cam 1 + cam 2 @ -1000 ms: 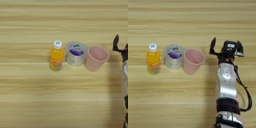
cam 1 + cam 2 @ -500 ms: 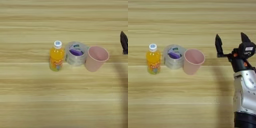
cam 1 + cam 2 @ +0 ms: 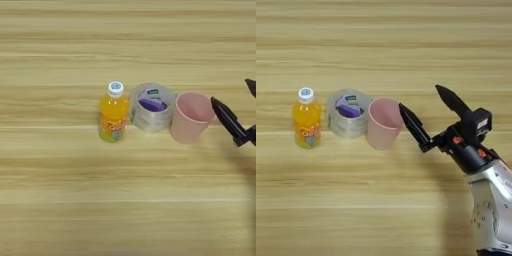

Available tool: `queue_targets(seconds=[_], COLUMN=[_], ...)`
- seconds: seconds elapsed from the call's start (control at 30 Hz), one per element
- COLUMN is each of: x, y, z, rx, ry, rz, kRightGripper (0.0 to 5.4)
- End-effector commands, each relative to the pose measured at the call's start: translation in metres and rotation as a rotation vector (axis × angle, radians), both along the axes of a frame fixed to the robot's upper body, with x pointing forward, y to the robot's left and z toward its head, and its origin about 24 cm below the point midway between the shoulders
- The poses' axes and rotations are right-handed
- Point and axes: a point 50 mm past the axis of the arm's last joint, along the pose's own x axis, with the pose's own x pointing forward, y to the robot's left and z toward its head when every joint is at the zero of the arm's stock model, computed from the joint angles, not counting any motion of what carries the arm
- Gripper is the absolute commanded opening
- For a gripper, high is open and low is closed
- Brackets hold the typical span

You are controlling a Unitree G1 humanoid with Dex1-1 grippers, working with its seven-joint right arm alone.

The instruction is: Move the objects on the table

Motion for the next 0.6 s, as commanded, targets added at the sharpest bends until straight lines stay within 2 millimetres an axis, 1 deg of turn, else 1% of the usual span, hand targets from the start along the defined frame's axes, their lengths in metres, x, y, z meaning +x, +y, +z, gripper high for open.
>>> queue_targets(seconds=[0.03,0.17,0.23,0.33,0.43,0.6], x=[-0.005,-0.010,-0.014,-0.019,-0.017,-0.020], y=[0.017,0.023,0.030,0.048,0.066,0.082], z=[0.029,0.035,0.035,0.028,0.018,0.001], rx=[-0.070,-0.073,-0.077,-0.066,-0.050,-0.045], ry=[-0.136,-0.156,-0.151,-0.101,-0.039,0.071], rz=[0.065,0.090,0.128,0.226,0.274,0.343], kRightGripper=[5.37,5.37,5.37,5.37,5.37,5.37])
